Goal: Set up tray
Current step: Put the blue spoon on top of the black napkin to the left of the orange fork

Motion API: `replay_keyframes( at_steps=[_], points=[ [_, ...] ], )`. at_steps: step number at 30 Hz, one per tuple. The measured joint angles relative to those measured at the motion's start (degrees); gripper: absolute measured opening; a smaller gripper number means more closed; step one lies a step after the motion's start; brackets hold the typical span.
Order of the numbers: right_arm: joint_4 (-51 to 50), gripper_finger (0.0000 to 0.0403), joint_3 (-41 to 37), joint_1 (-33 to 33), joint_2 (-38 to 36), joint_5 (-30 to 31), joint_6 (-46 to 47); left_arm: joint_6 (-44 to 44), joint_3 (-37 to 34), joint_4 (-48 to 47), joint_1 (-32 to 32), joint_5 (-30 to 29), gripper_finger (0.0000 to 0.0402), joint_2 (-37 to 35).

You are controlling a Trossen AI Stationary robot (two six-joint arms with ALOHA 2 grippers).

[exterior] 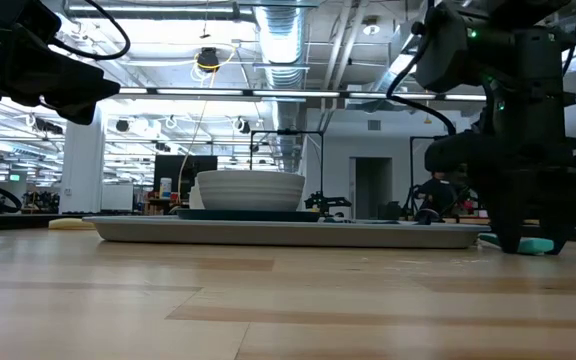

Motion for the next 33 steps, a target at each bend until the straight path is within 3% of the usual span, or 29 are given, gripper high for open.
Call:
replay_keyframes(
  at_steps=[4,11,28,33],
  points=[
    [-0.5,0.0168,0.0,-0.4,0.0,0.0,1.2,0.0,0.0,0.0,0.0,0.0,0.0135,0.0],
    [-1.1,0.005,-0.1,-0.3,0.0,0.0,4.9,0.0,0.0,0.0,0.0,0.0,0.0135,0.0],
    [-2.5,0.0052,0.0,-0.3,0.2,-0.7,12.0,0.0,0.0,0.0,0.0,0.0,0.0135,0.0],
    [-7.3,0.0052,-0.3,-1.6,-1.4,0.6,12.0,0.0,0.0,0.0,0.0,0.0,0.0135,0.0]
  ],
)
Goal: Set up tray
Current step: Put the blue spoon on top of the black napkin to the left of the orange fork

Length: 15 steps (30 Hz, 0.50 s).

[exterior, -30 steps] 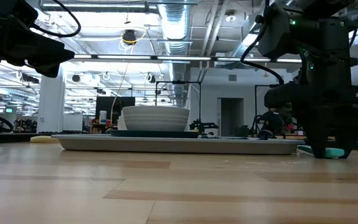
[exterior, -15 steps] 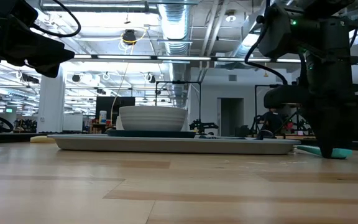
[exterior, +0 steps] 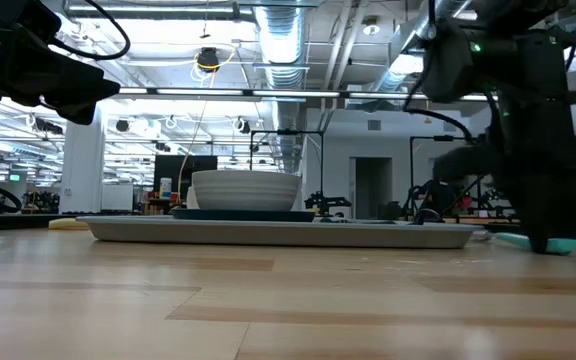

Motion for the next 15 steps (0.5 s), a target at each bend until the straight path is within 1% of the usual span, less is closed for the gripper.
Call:
replay_keyframes(
  at_steps=[2,6,10,15],
  points=[
    [-4.6,0.0052,-0.4,-0.8,-2.1,1.5,0.1,0.0,0.0,0.0,0.0,0.0,0.0135,0.0],
    [-8.5,0.0052,-0.1,-1.9,-7.8,2.1,0.2,0.0,0.0,0.0,0.0,0.0,0.0135,0.0],
    [-7.7,0.0052,0.9,-3.2,-13.0,3.9,0.9,0.0,0.0,0.0,0.0,0.0,0.0135,0.0],
    [-5.1,0.0052,5.6,-6.3,-14.4,4.5,-2.0,0.0,0.0,0.0,0.0,0.0,0.0135,0.0]
  ],
)
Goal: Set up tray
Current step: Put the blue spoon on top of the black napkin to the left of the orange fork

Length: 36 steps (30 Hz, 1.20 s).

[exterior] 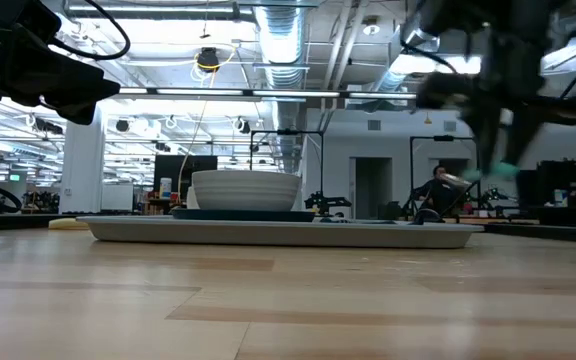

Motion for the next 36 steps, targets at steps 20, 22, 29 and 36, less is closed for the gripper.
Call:
replay_keyframes(
  at_steps=[20,22,29,36],
  points=[
    [2.5,0.0055,29.5,-16.0,28.0,-13.4,-26.7,0.0,0.0,0.0,0.0,0.0,0.0135,0.0],
    [2.0,0.0054,30.7,-17.0,29.6,-13.9,-28.0,0.0,0.0,0.0,0.0,0.0,0.0135,0.0],
    [1.2,0.0054,31.1,-17.9,31.1,-14.2,-28.0,0.0,0.0,0.0,0.0,0.0,0.0135,0.0],
    [3.0,0.0058,31.1,-15.9,31.1,-11.8,-24.7,0.0,0.0,0.0,0.0,0.0,0.0135,0.0]
  ],
)
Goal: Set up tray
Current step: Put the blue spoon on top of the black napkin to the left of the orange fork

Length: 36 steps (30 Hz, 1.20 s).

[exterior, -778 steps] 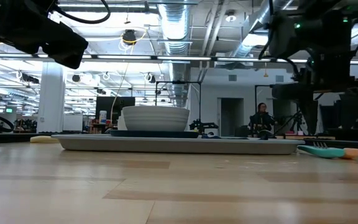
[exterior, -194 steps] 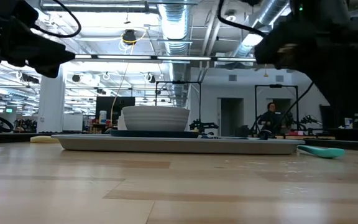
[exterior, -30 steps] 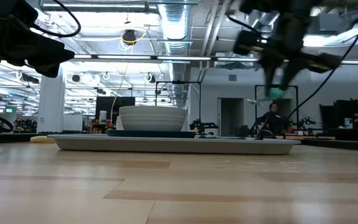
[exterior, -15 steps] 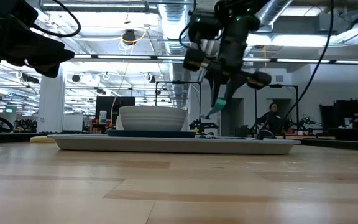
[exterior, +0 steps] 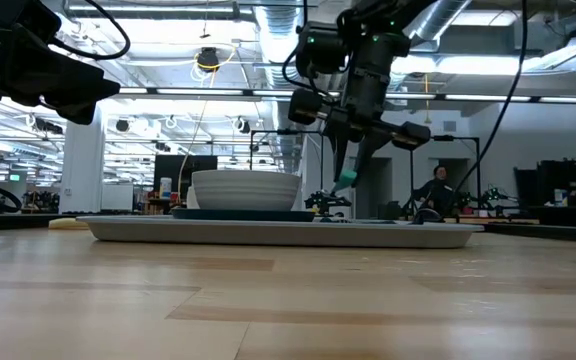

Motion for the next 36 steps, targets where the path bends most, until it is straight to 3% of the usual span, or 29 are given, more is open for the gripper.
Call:
replay_keyframes(
  at_steps=[36],
  points=[
    [2.2,0.006,-0.1,1.2,-0.1,6.1,-1.8,0.0,0.0,0.0,0.0,0.0,0.0135,0.0]
  ],
)
